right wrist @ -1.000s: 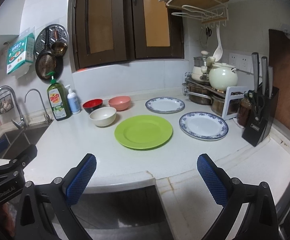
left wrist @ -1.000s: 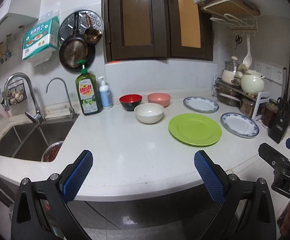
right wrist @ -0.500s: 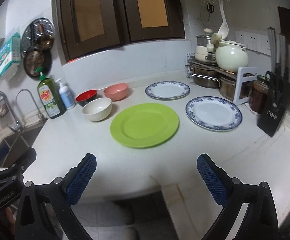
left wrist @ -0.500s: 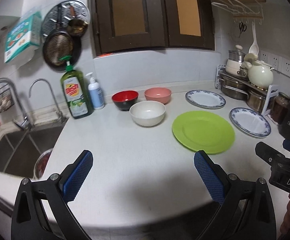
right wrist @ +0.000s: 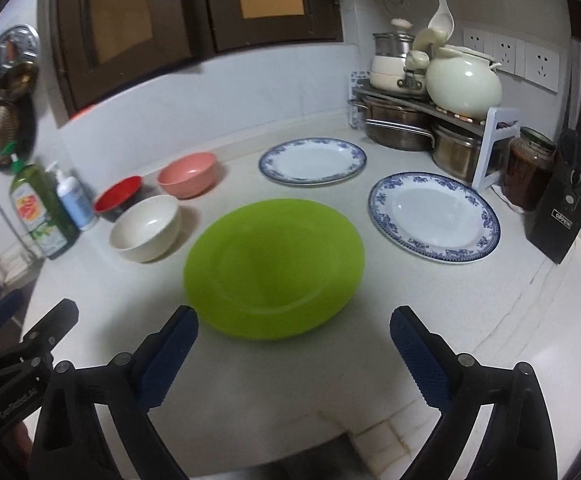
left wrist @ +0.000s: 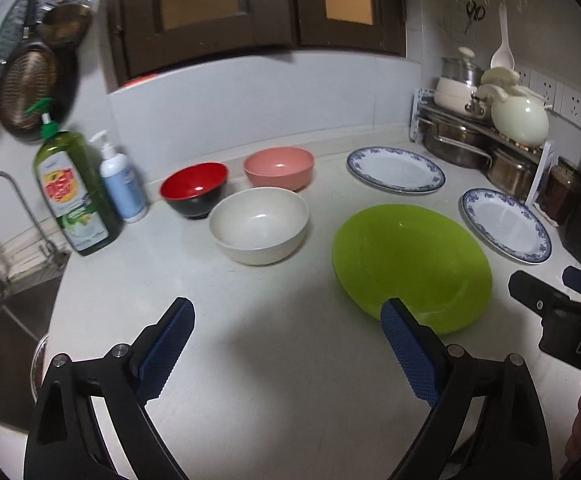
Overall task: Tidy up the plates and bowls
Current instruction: 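Move both grippers toward the rim of the lime-green plate, then close both grippers on the rim of the lime-green plate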
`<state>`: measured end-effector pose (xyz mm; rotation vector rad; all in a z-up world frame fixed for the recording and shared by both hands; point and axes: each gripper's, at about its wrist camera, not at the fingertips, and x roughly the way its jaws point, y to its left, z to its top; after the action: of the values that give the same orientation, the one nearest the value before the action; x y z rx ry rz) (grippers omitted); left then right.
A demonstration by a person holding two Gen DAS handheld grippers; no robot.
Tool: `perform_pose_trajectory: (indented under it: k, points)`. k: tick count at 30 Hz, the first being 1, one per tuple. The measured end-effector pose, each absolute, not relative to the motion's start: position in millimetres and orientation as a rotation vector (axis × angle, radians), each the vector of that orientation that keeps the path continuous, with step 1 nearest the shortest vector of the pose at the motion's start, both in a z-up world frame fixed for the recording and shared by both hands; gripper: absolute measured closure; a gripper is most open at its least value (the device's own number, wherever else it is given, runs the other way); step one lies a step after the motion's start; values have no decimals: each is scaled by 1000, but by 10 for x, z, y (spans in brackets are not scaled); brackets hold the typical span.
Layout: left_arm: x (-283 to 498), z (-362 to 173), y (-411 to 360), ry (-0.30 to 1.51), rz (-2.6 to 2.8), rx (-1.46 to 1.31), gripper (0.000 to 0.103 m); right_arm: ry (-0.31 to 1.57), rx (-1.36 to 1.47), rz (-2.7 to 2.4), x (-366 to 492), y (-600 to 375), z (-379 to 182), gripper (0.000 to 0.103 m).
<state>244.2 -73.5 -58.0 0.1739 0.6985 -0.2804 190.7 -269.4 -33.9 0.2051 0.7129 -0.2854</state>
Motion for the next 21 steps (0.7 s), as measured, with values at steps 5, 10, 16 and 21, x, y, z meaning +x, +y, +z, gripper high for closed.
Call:
perform_pose_trajectory:
  k: [5,10,16,21]
  points:
    - [2794,-724,-949,761,-291,169,11,771,204,-280,2256,-2911,-469,10]
    - [3120,-927,-1194,827,-305,175,17,839,232,-276,2561,-3174,-646,15]
    - [3395,-1145,-1443,888,-322,194,24,901,242,-294,2874,-3406,-847,21]
    - [3581,-1314,-1623,934,-335,197,28,953,259,-296,3083,-3549,-1035,25]
